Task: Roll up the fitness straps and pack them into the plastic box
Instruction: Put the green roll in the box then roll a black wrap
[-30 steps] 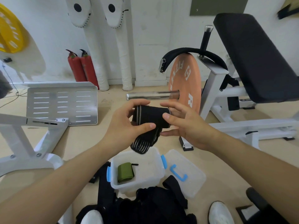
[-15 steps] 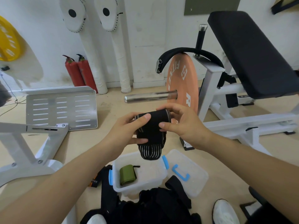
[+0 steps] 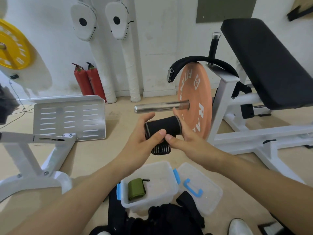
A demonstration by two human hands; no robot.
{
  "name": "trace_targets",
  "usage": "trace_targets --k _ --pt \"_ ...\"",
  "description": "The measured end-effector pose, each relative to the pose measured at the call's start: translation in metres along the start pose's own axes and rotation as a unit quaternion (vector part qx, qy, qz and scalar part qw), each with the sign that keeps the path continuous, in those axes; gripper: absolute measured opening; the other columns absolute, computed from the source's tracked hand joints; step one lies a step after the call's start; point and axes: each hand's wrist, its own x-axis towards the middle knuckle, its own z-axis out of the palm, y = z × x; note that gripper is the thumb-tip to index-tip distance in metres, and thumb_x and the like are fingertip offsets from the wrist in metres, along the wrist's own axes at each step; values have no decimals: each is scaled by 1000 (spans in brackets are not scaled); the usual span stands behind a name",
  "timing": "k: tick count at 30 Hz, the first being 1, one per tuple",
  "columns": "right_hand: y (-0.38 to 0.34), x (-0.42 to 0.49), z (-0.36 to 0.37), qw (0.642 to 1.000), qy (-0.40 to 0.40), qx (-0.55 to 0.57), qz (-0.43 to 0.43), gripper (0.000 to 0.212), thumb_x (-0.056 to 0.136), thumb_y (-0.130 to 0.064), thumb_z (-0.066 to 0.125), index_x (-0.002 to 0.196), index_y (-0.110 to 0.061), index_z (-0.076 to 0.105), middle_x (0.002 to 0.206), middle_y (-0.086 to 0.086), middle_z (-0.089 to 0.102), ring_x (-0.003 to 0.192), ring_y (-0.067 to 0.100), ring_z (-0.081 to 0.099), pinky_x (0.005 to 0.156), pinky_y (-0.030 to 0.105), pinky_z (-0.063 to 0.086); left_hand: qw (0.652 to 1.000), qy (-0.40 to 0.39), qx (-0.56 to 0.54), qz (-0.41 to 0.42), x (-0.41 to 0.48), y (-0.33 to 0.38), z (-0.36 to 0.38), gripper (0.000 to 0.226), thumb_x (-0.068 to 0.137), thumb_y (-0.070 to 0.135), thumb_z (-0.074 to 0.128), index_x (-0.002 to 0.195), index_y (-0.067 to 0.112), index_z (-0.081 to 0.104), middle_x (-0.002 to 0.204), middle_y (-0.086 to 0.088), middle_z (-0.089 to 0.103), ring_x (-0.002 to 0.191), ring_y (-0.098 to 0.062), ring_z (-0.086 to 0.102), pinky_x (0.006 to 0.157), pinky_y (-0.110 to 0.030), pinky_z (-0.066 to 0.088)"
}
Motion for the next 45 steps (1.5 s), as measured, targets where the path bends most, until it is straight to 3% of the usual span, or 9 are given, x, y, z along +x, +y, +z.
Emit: trace_targets --k 3,6,10,13,16,23,32,37,45 --pt "-3 -2 -1 1000 -9 -13 1 79 100 -31 58 157 -46 5 131 -47 38 121 -30 39 109 15 40 1000 -13 23 0 -1 2 -5 67 86 33 66 147 26 40 125 -12 65 116 -20 67 98 -30 56" --pt "-10 -3 -7 998 40 47 -4 55 100 -27 58 151 -34 39 136 -10 59 122 9 62 98 41 57 998 -8 54 26 0 6 -10 51 89 22 73 137 24 54 121 -7 68 113 -18 68 91 -29 58" --pt "-12 -3 -12 995 26 93 0 38 95 -28 62 133 -24 61 129 9 63 113 23 68 85 44 62 996 -14 61 56 -2 8 -7 40 84 2 78 119 16 66 104 11 71 99 -6 69 79 -21 56" --pt "-11 -2 -17 996 12 93 -7 40 90 -22 70 129 -21 64 124 10 66 111 25 70 82 43 62 995 -18 76 70 -4 8 -6 42 81 -2 81 116 18 67 108 6 71 103 -8 68 79 -23 58" --pt "-10 -2 -22 996 27 75 -31 42 86 -10 75 126 -18 66 122 12 67 109 26 70 80 41 62 994 -8 99 51 -2 5 -11 49 77 21 88 120 28 66 117 5 69 112 -14 66 84 -34 61" --pt "-8 -3 -26 993 98 -4 -70 51 80 -7 82 126 -18 64 121 4 68 110 19 67 92 34 59 987 -45 5 -155 0 14 -11 59 79 48 70 129 19 61 112 -9 70 89 -21 73 76 -33 60" --pt "-2 -5 -22 977 83 -170 -101 67 77 -26 88 136 -25 56 127 -9 62 119 8 59 95 31 57 993 -9 31 -113 -3 14 -10 34 95 27 68 127 16 63 102 -6 77 86 -15 72 64 -25 56" --pt "-6 -5 -28 999 33 26 5 49 87 -42 66 133 -26 60 123 0 69 113 18 68 95 47 58 997 -25 41 -66 -5 8 -15 32 94 18 67 125 18 59 108 -2 77 98 -17 73 73 -24 55" --pt "-5 -2 -24 995 25 100 -5 37 92 -10 70 128 -15 62 127 20 64 114 37 67 89 57 58 997 -27 64 -15 -4 2 -18 43 89 13 75 127 25 58 119 0 70 112 -17 68 95 -36 57"
